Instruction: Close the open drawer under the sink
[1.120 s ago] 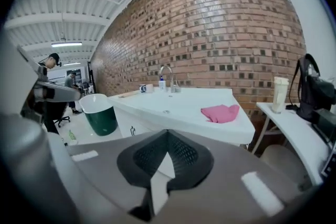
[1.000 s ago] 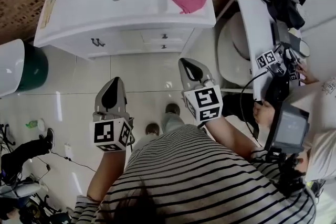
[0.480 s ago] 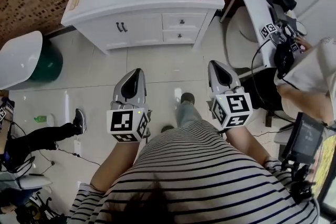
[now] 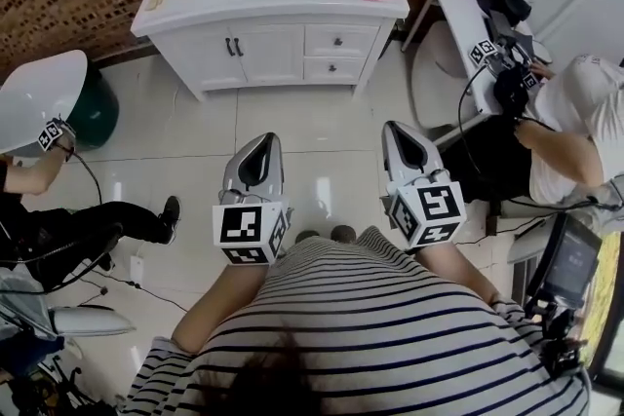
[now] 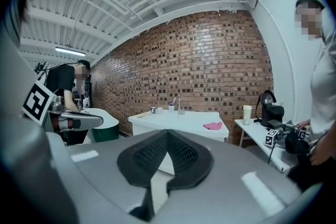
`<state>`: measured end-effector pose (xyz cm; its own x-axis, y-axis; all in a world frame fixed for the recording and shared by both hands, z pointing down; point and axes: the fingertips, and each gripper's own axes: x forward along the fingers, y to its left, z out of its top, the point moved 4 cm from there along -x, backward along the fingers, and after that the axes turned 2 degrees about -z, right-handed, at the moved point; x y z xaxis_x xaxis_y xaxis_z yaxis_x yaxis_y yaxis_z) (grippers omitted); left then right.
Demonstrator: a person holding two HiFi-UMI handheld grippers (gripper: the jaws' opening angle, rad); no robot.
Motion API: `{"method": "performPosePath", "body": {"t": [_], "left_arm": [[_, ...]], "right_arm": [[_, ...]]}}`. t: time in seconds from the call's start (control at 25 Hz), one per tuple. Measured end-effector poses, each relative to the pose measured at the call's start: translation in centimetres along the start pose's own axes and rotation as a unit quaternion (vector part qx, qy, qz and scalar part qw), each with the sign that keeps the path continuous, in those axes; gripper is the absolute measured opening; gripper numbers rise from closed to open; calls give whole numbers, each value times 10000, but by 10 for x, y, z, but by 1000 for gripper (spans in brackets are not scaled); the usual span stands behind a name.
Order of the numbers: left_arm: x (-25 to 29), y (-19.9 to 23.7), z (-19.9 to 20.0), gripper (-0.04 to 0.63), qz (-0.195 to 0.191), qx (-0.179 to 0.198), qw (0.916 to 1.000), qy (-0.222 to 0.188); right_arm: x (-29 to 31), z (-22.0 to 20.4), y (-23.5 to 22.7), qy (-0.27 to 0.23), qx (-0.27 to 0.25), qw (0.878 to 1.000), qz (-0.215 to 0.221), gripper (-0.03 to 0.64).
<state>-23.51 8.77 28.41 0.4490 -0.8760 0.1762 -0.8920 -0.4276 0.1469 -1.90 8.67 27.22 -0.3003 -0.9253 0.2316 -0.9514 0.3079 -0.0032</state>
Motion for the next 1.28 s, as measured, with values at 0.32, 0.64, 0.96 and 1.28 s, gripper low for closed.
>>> {"method": "performPosePath", "body": {"t": [0.32, 0.64, 0.96, 1.28], "left_arm": [[-6, -32, 2, 14, -35, 16, 10000, -29], [-1, -48, -4, 14, -141, 94, 9999, -9], [-1, -46, -4, 14, -113, 117, 9999, 9], [1, -46, -3, 14, -140, 114, 9998, 52]], "right_arm": [[-16, 0, -4, 14, 28, 9998, 208, -3], [-21, -5, -12, -9, -3, 9998, 222, -3], [-20, -4, -11, -41, -32, 9997, 240, -3], [-16, -5, -9, 22, -9, 9996, 264, -3]]}}
